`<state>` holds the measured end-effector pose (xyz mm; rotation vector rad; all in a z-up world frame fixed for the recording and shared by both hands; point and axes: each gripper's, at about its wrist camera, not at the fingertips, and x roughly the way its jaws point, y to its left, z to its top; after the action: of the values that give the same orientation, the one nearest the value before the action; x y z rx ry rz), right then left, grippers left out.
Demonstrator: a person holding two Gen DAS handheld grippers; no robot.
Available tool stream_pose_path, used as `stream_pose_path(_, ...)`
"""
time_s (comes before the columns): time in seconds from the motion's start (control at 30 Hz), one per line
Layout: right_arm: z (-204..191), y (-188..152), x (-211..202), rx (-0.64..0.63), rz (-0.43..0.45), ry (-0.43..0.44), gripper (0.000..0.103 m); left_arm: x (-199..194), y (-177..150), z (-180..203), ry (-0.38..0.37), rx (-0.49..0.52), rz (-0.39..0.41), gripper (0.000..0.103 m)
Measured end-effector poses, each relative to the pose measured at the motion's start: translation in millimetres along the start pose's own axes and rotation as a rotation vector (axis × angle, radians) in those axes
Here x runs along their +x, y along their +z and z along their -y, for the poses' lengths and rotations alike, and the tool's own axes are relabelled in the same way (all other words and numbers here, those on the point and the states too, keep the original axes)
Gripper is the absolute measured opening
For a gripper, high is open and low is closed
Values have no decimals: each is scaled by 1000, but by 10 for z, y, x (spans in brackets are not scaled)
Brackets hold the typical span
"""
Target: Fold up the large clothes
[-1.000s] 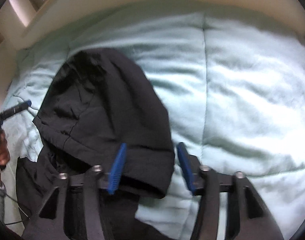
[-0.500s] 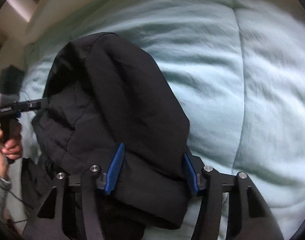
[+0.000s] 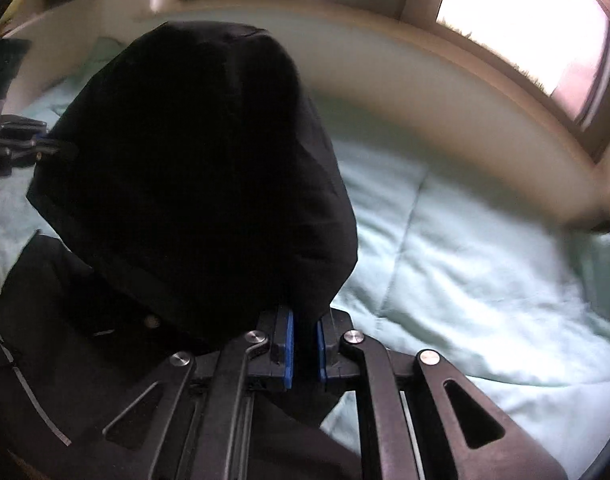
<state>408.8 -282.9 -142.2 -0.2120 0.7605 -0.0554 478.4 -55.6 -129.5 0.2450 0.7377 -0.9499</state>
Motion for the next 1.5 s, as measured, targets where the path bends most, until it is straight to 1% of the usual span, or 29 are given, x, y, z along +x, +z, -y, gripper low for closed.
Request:
stream_pose_path(0.07, -81, -103, -283, 9, 34, -35, 10, -288, -157, 237, 9, 59, 13, 12)
stream_pose_path(0.13, -180, -290, -560, 34, 55, -54, 10, -431, -303, 425, 30, 99, 8, 12)
stream_pose_path(0.2, -257, -532, -693, 62, 39, -56, 10, -544, -536, 614, 37, 125, -18, 12)
stream_pose_path(0.27, -377, -744, -689, 88, -9, -56, 11, -561, -811, 732, 52, 144, -80, 15)
stream_pose_path(0.3, -504, -878, -645, 115, -57, -42, 12, -531, -1017, 760, 60, 133, -138, 15)
stream_pose_path(0.33, -538, -988, -622, 128, -94, -30, 13, -492, -1140, 775, 63, 120, -183, 15)
stream_pose_path(0.37, -576, -1147, -589, 143, -153, -22, 15, -451, -1348, 773, 63, 100, -252, 15)
stream_pose_path(0.43, -603, -1365, -574, 161, -235, -9, 16, -447, -1614, 749, 73, 76, -326, 14)
stream_pose_path(0.5, -577, -1539, -676, 168, -280, -6, 16, -532, -1828, 695, 70, 25, -387, 14)
stream_pose_path(0.6, -438, -1543, -886, 194, -297, -13, 19, -742, -1812, 615, 94, -18, -379, 14)
stream_pose_path(0.67, -262, -1435, -1043, 217, -292, -20, 32, -903, -1653, 547, 99, -41, -336, 14)
stream_pose_path(0.7, -151, -1359, -1176, 229, -274, -33, 36, -991, -1512, 513, 98, -56, -296, 14)
stream_pose_path(0.73, -127, -1242, -1208, 236, -258, -34, 41, -1047, -1398, 491, 99, -66, -270, 14)
stream_pose_path(0.8, -112, -899, -1200, 258, -228, -15, 43, -1070, -1061, 489, 100, -86, -224, 15)
stream_pose_path(0.87, -68, -603, -1192, 300, -216, 51, 47, -1014, -751, 503, 99, -104, -202, 15)
stream_pose_path(0.9, -94, -527, -1191, 309, -213, 71, 48, -1046, -663, 555, 89, -118, -191, 15)
stream_pose_path(0.93, -113, -419, -1160, 320, -211, 105, 51, -976, -511, 579, 79, -133, -184, 15)
stream_pose_path(0.97, -136, -332, -1094, 325, -213, 128, 56, -929, -459, 624, 63, -139, -173, 15)
stream_pose_path(1.0, -262, -283, -1123, 321, -213, 140, 57, -834, -355, 653, 12, -154, -157, 16)
stream_pose_path(1.03, -367, -206, -1021, 319, -219, 152, 58, -763, -327, 664, -18, -167, -161, 16)
stream_pose_path(1.07, -482, -206, -969, 323, -232, 169, 58, -610, -303, 675, -68, -198, -191, 16)
stream_pose_path(1.13, -724, -250, -852, 332, -282, 224, 58, -351, -420, 679, -125, -234, -262, 16)
stream_pose_path(1.2, -914, -539, -794, 309, -339, 261, 58, -193, -720, 674, -148, -239, -355, 16)
stream_pose_path(1.23, -999, -742, -738, 291, -380, 270, 58, -59, -817, 802, -149, -232, -383, 16)
stream_pose_path(1.3, -1151, -1133, -603, 274, -460, 296, 58, 99, -1339, 843, -112, -249, -484, 16)
stream_pose_path(1.37, -1314, -1599, -388, 286, -560, 275, 57, 191, -1670, 840, -108, -320, -514, 16)
stream_pose_path(1.4, -1358, -1745, -309, 299, -575, 266, 57, 236, -1860, 812, -117, -385, -497, 16)
stream_pose_path(1.47, -1433, -1872, -220, 300, -556, 234, 57, 238, -1964, 810, -112, -426, -451, 16)
stream_pose_path(1.5, -1450, -1901, -202, 309, -547, 218, 57, 256, -1977, 819, -101, -421, -441, 16)
